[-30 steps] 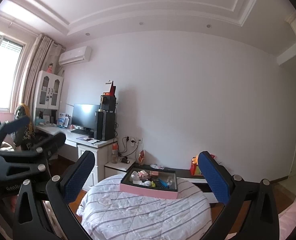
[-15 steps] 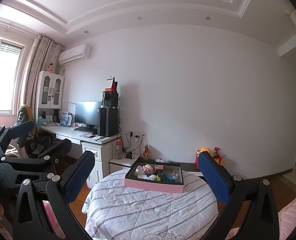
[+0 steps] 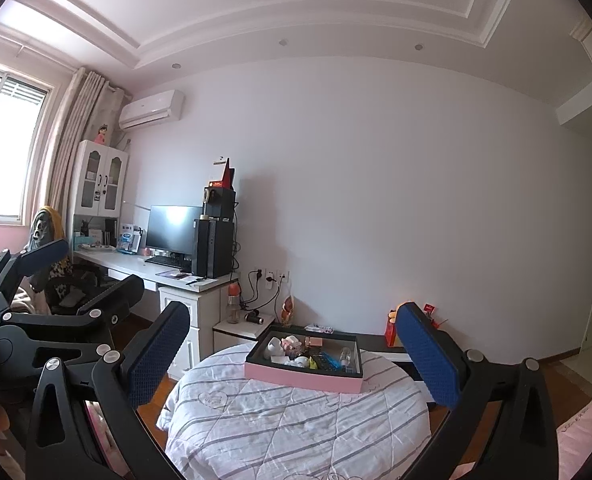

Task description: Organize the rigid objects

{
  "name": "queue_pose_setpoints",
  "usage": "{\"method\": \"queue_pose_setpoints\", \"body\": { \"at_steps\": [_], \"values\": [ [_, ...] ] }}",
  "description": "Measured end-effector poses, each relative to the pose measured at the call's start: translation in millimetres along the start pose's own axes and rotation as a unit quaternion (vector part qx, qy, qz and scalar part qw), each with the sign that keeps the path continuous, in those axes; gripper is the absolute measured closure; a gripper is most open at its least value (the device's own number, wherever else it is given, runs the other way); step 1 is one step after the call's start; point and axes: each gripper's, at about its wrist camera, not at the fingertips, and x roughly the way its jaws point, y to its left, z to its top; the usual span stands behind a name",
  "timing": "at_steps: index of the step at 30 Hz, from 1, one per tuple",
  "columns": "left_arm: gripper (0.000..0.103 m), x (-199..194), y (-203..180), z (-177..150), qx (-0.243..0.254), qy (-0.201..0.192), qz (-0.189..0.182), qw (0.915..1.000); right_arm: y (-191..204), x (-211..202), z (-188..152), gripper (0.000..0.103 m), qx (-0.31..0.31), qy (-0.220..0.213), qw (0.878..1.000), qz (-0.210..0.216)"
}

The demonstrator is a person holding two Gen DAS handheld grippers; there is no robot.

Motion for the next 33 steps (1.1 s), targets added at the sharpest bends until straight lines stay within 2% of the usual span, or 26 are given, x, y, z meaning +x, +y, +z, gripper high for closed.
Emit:
{"method": "queue_pose_setpoints", "body": {
  "at_steps": [9,16,33],
  "values": [
    [0.0,10.3,8.6,-9.1,0.003,0.001,0.008,1.0,7.9,14.1,-3.2,0.0,-0.002,0.005,1.0,0.006],
    [0.0,23.0,13.2,-16.2,-0.012,0.001,-0.012,0.9999,11.1,21.9,-8.6,0.0,-0.009,0.013,1.0,-0.002],
    [0.0,25.7,9.2,-20.7,-0.016,-0.008,-0.021,0.9996,6.6,23.3,-12.3,0.0,-0.005,0.021,1.0,-0.008]
  ]
}}
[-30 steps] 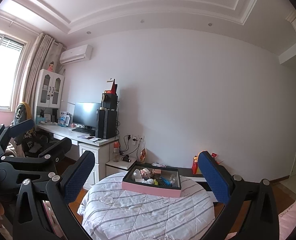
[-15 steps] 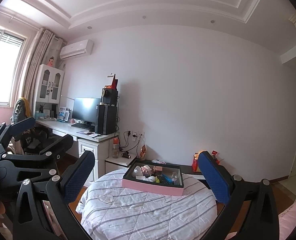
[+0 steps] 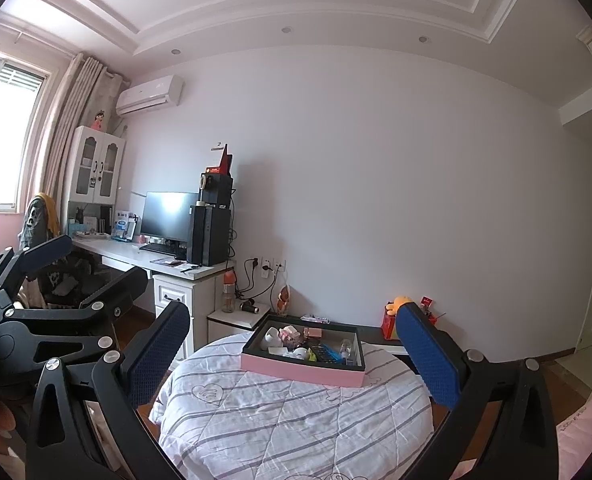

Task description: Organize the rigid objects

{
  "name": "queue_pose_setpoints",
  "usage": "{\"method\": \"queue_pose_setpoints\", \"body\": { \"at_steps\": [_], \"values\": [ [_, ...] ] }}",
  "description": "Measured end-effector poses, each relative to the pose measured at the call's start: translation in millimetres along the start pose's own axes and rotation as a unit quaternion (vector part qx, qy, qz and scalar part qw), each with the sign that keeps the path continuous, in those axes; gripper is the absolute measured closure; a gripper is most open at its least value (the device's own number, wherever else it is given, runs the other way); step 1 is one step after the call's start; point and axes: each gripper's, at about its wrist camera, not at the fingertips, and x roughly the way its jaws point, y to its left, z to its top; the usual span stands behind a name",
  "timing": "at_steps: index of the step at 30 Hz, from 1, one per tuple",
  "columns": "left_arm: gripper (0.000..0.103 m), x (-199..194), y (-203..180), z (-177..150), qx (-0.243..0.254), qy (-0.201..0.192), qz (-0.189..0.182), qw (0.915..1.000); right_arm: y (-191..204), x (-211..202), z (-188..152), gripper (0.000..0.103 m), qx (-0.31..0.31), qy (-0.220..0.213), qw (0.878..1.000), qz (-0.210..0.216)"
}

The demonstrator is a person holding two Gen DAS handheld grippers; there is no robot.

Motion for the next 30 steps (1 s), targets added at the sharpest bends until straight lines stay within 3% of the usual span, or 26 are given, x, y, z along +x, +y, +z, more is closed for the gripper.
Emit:
{"method": "queue_pose_setpoints", "body": {
  "at_steps": [30],
  "values": [
    [0.0,3.2,-5.0,-0.4,0.01,0.007,-0.006,0.9999,-4.5,2.9,-3.3,0.0,0.002,0.009,1.0,-0.009]
  ]
}}
